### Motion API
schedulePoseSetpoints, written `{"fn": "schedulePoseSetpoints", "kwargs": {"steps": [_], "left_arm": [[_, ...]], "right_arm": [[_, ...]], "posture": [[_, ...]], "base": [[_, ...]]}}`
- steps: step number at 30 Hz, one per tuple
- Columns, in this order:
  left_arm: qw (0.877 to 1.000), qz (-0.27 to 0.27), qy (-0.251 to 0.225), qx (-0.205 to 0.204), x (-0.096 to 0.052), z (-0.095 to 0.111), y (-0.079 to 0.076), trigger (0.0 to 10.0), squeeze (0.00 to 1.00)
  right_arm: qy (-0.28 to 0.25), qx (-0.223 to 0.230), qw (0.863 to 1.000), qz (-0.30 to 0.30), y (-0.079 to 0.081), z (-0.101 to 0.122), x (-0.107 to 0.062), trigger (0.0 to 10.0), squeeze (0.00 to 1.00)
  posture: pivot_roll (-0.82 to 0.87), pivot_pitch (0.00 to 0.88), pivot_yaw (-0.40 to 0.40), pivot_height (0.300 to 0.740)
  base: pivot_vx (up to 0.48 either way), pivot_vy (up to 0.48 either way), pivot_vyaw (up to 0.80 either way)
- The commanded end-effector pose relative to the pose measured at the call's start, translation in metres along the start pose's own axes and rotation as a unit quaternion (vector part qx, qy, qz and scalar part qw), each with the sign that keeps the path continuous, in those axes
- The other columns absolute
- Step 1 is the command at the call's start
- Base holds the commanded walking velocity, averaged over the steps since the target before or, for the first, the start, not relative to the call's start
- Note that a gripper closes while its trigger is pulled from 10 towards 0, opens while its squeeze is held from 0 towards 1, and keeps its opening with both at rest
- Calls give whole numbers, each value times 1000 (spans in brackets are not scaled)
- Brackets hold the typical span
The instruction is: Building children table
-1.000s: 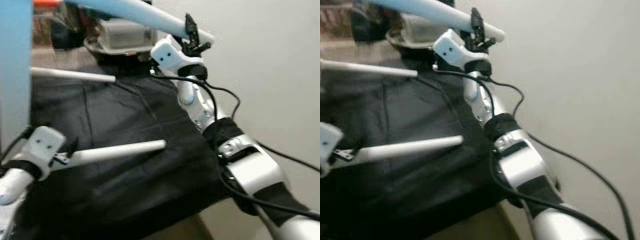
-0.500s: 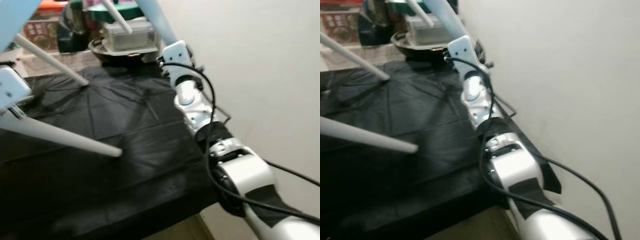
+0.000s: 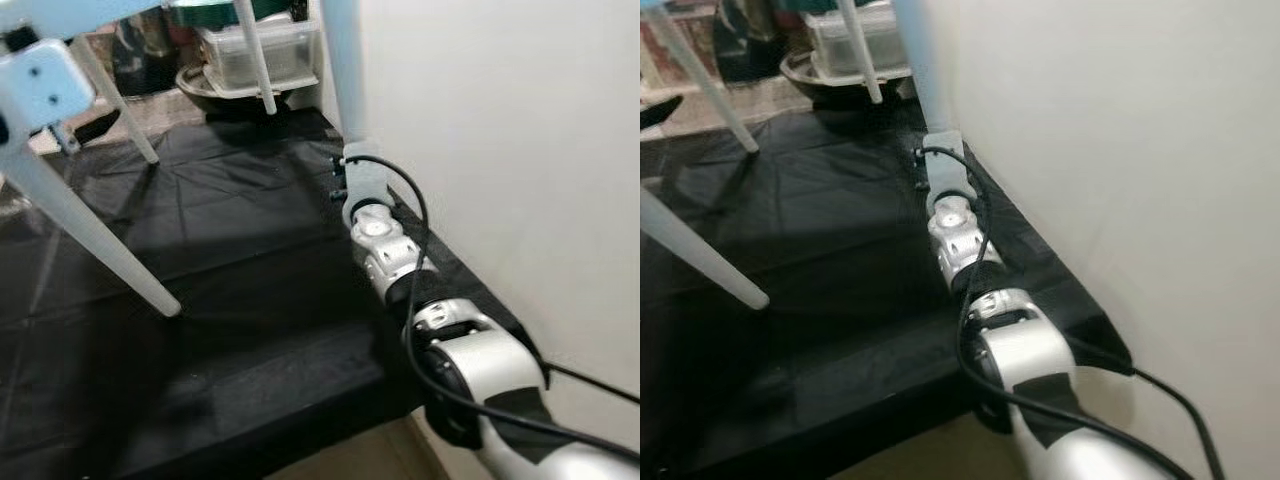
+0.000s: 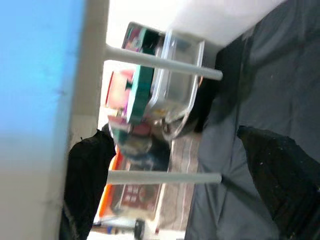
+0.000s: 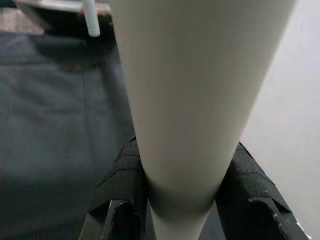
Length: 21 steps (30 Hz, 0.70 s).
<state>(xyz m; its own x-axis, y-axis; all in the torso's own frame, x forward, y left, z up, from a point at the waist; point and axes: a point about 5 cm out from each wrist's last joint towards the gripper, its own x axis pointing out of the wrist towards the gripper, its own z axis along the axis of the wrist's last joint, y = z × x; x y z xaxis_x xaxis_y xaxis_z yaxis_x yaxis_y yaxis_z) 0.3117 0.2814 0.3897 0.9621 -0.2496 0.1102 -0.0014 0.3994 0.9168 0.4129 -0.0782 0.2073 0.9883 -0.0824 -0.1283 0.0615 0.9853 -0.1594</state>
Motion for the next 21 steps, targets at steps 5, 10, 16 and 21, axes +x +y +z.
{"fn": "schedulePoseSetpoints", "kwargs": {"steps": [5,10,16,21], "left_arm": [[996,46,21,-72,0,-18,-1,10000,0],[992,-56,-4,-110,14,-12,-65,10000,0],[971,-176,-41,-154,11,2,-150,10000,0],[960,-209,-55,-178,2,13,-181,10000,0]], "right_arm": [[155,12,986,-56,-30,-71,-4,0,0],[166,18,985,-51,-26,-75,-5,0,0],[171,18,984,-46,-26,-74,-6,10000,0],[166,28,985,-34,-26,-73,-5,10000,0]], "posture": [[102,41,20,740],[98,48,15,740],[89,50,20,740],[89,50,20,740]], "base": [[0,0,0],[0,0,0],[0,0,0],[0,0,0]]}}
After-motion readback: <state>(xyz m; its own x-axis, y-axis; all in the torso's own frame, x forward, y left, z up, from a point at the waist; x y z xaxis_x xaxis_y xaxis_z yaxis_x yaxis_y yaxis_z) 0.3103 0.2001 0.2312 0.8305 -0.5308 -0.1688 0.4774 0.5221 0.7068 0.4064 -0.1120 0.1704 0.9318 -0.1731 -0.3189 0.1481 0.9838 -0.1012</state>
